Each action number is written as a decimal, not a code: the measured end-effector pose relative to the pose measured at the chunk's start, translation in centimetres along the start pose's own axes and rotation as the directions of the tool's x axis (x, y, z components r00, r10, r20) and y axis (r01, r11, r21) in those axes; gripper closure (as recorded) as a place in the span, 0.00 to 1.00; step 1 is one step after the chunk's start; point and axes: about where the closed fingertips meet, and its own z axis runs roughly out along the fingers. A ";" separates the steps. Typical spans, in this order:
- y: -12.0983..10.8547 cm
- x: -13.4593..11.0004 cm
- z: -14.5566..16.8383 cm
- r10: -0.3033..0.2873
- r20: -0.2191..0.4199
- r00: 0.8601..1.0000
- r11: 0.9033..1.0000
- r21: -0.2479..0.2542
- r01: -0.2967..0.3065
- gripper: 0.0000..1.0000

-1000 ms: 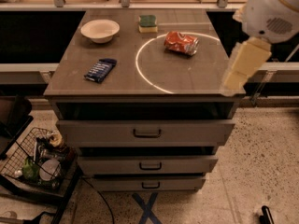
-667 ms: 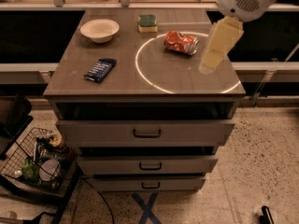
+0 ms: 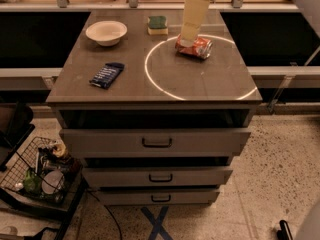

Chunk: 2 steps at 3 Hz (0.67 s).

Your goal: Place coke can upright

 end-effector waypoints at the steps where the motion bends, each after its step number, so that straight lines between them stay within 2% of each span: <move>1: 0.0 0.0 0.0 0.001 0.001 1.000 1.000 0.001 -0.001 0.00; 2: -0.8 -0.1 1.3 0.052 -0.038 0.998 0.998 0.019 -0.051 0.00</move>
Offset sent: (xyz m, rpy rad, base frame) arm 0.0296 -0.0068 -0.0227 -0.0518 0.0179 -0.1971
